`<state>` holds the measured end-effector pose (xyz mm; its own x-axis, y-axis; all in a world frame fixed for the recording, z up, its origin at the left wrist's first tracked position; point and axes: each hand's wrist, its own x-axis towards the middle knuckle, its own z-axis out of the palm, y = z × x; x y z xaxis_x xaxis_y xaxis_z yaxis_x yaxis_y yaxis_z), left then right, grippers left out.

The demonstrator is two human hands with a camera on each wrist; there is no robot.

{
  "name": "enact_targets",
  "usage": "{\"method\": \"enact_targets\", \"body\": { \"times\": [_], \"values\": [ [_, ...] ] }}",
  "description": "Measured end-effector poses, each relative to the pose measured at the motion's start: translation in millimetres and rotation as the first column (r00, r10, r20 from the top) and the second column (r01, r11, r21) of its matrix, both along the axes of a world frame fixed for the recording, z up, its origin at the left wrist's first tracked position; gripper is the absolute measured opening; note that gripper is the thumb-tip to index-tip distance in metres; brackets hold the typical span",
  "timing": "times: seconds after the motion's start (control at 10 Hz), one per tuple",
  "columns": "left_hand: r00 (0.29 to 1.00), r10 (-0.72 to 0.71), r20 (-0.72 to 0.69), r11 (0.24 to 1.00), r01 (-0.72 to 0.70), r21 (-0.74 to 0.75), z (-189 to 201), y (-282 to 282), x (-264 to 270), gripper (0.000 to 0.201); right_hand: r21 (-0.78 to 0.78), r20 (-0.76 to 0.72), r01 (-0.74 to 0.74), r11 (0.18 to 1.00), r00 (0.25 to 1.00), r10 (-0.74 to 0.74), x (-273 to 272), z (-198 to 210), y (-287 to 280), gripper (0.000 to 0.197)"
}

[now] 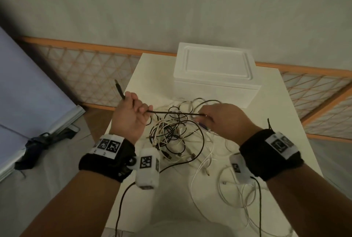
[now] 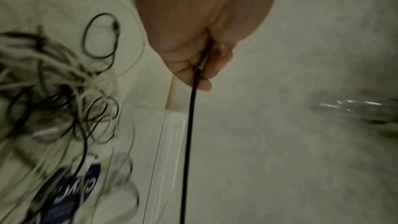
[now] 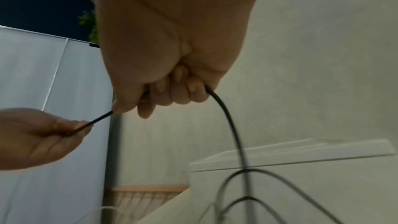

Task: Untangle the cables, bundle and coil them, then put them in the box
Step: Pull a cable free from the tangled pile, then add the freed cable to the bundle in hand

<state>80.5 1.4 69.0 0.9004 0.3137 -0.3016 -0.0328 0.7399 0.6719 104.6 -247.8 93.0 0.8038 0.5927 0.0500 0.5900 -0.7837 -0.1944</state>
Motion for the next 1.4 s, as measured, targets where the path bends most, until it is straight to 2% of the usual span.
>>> {"method": "enact_targets", "body": {
  "times": [0.1, 0.2, 0.3, 0.4, 0.5, 0.6, 0.7, 0.8, 0.9, 1.0, 1.1, 1.2, 1.3, 1.4],
  "values": [
    [0.988, 0.112, -0.105, 0.993, -0.116, -0.032, -6, 23, 8, 0.034, -0.111, 0.093, 0.097, 0.989, 0.992, -0.087, 6, -2, -39, 0.065],
    [0.961, 0.145, -0.235, 0.988, -0.154, -0.022, -17, 45, 12, 0.031, -0.143, 0.15, 0.22, 0.965, 0.969, -0.198, 7, -9, -84, 0.057],
    [0.961, 0.096, -0.261, 0.995, -0.087, 0.047, -28, 40, 10, 0.02, -0.236, 0.131, 0.256, 0.937, 0.964, -0.231, -5, -14, -97, 0.048],
    [0.947, 0.14, -0.289, 0.988, -0.116, 0.1, -35, 52, 9, 0.007, -0.142, 0.037, 0.36, 0.922, 0.933, -0.358, -7, -18, -98, 0.041],
    [0.961, 0.171, -0.218, 0.985, -0.167, 0.035, -36, 63, 10, 0.02, 0.197, -0.171, 0.451, 0.871, 0.89, -0.422, -6, -13, -87, 0.037],
    [0.987, 0.124, -0.104, 0.992, -0.119, 0.05, -30, 59, 14, 0.034, 0.417, -0.199, 0.458, 0.785, 0.889, -0.413, -1, 13, -75, 0.035],
    [0.976, 0.157, -0.151, 0.982, -0.138, 0.13, -17, 71, 17, 0.029, 0.274, -0.094, 0.428, 0.861, 0.903, -0.419, 7, 42, -86, 0.033],
    [0.919, 0.296, -0.26, 0.951, -0.258, 0.171, -15, 106, 14, 0.018, -0.093, 0.106, 0.447, 0.89, 0.893, -0.438, 12, 48, -121, 0.03],
    [0.845, 0.249, -0.473, 0.959, -0.147, 0.243, -23, 119, 8, 0.045, -0.175, 0.156, 0.511, 0.841, 0.858, -0.489, 16, 37, -153, 0.028],
    [0.69, 0.397, -0.605, 0.748, 0.14, 0.649, -45, 116, -3, 0.051, -0.218, 0.258, 0.592, 0.776, 0.802, -0.539, 17, 21, -171, 0.032],
    [0.809, 0.296, -0.508, 0.921, -0.382, -0.072, -52, 105, -10, 0.045, -0.302, 0.278, 0.69, 0.657, 0.723, -0.632, 10, 4, -195, 0.03],
    [0.846, 0.214, -0.489, 0.976, -0.16, 0.15, -74, 81, -25, 0.022, -0.48, 0.137, 0.642, 0.598, 0.728, -0.672, 2, -21, -219, 0.015],
    [0.858, 0.074, -0.509, 0.997, -0.059, 0.046, -91, 47, -41, 0.029, -0.656, -0.067, 0.401, 0.639, 0.812, -0.58, 2, -36, -197, 0.062],
    [0.858, -0.046, -0.512, 0.998, 0.015, -0.064, -99, 36, -54, 0.035, -0.328, -0.372, 0.258, 0.909, 0.849, -0.376, 10, -35, -136, 0.072]
  ]
}}
